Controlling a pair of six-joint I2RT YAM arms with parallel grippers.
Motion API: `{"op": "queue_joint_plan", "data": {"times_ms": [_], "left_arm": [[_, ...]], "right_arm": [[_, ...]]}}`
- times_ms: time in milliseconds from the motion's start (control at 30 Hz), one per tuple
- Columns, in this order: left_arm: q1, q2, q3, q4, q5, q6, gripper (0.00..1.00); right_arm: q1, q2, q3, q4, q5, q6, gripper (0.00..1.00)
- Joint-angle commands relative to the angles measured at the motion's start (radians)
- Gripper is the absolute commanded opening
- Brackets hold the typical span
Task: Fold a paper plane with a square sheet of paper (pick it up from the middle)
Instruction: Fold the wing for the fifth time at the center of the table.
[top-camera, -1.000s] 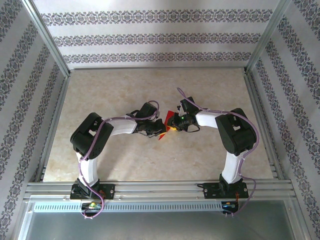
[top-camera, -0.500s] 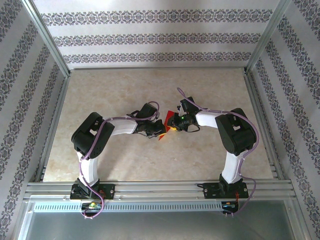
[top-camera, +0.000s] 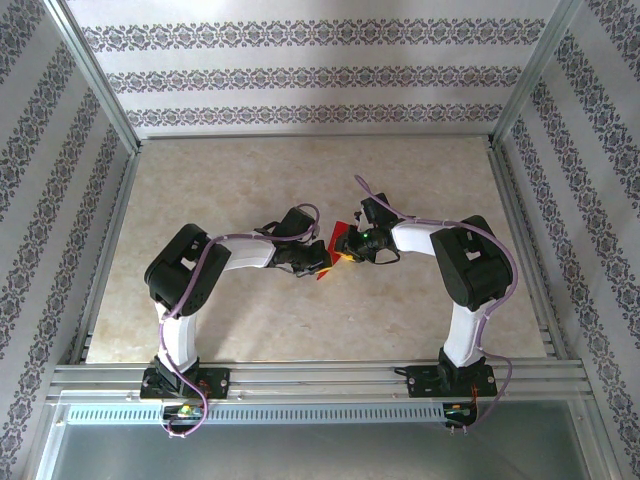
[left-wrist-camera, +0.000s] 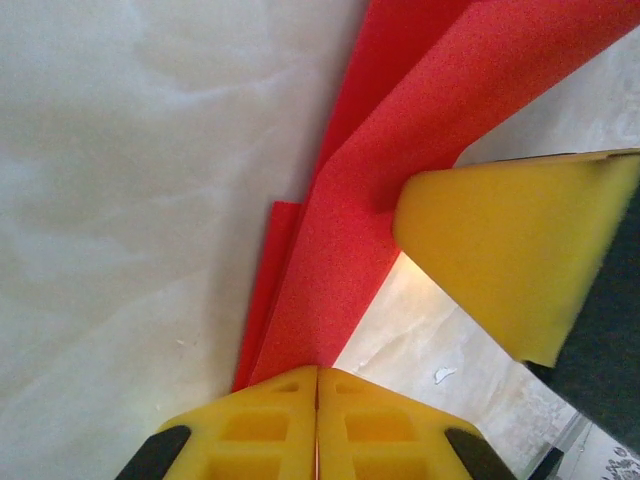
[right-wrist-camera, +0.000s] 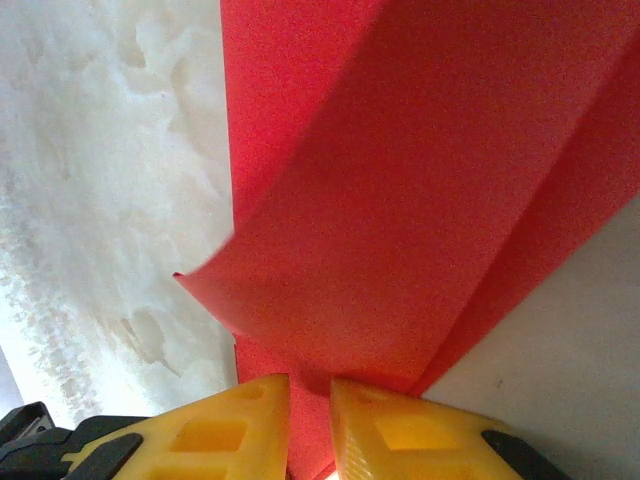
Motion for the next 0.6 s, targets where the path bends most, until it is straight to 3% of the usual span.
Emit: {"op": "queue_joint_plan", "data": {"times_ms": [0,300,567], "left_arm": [[-0.016,0.047,-0.019,-0.144,-0.053,0.036,0.09],[-0.026,-0.08,0.04,-0.173,-0.036,0.049,0.11],[-0.03,-0.057,0.014,-0.189,-0.033,0.053,0.11]], "right_arm": [[-0.006,0.062,-0.014,-0.081,0.079,-0.024,0.25],[-0.006,0.062,-0.014,-0.086,0.082,-0.025,0.25],[-0.004,0.067,-0.009,-0.086,0.08,-0.025,0.24]]}}
